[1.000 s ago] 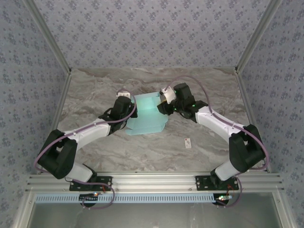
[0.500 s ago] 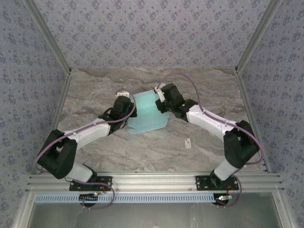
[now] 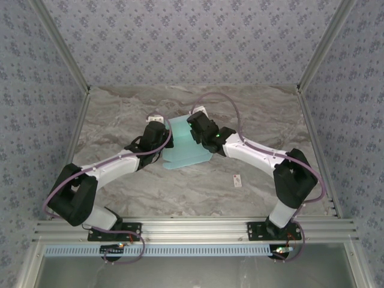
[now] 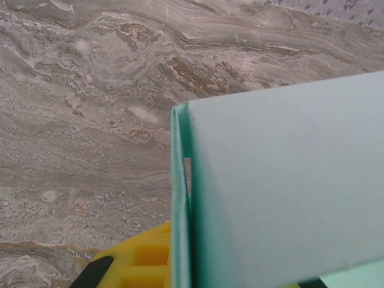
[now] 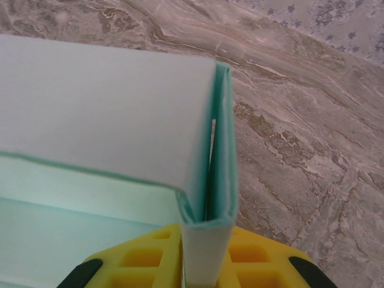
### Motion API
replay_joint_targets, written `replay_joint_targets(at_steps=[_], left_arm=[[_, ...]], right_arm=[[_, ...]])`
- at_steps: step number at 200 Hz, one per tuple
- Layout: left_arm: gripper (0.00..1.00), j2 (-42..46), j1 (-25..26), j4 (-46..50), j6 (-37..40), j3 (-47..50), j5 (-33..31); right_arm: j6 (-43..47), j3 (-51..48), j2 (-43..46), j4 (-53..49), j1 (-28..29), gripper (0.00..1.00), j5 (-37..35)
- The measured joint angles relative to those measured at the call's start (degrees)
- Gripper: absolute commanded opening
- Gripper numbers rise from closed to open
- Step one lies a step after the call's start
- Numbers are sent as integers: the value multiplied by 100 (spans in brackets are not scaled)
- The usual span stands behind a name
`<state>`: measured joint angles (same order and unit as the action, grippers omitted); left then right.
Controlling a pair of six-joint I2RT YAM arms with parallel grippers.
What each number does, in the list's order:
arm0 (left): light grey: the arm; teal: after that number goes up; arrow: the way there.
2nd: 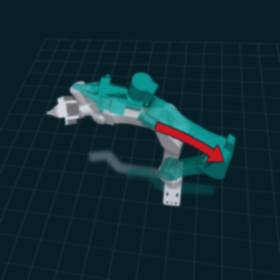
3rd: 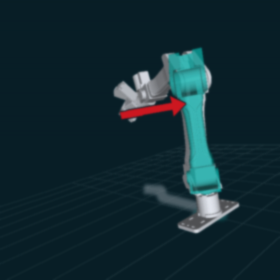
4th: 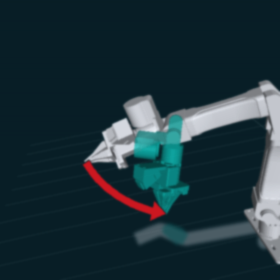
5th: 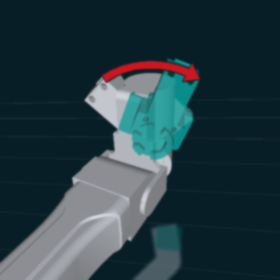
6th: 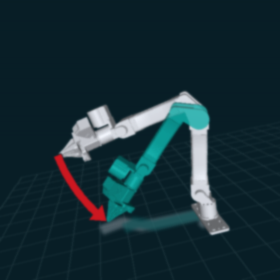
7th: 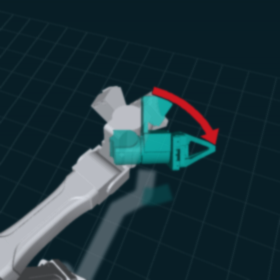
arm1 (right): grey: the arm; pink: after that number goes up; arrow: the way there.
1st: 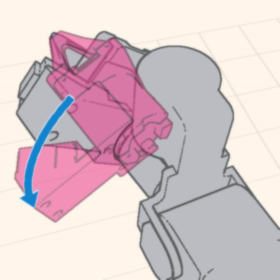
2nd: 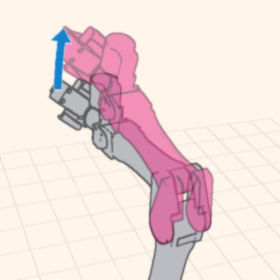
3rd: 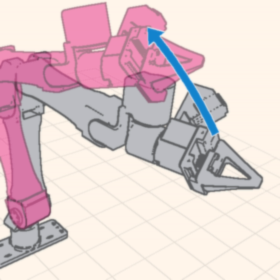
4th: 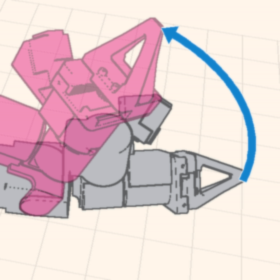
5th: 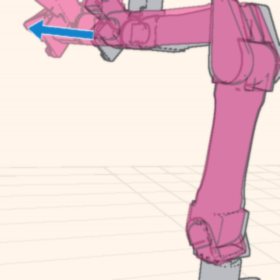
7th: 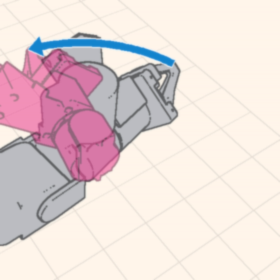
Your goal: Fold the paper box
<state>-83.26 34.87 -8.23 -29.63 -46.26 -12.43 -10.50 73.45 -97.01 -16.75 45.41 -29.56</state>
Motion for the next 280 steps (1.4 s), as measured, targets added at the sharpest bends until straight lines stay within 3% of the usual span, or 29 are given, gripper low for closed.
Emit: replay_joint_targets(at_steps=[189, 248, 280], left_arm=[[0, -9, 39, -81, -7, 0, 63], [0, -9, 39, -37, 9, 17, 42], [0, -9, 39, -44, 15, 33, 39]], right_arm=[[-820, 868, -719, -992, 291, 17, -1447], [-612, 702, -671, -761, 175, 24, -1014], [-498, 544, -505, -525, -37, 21, -431]])
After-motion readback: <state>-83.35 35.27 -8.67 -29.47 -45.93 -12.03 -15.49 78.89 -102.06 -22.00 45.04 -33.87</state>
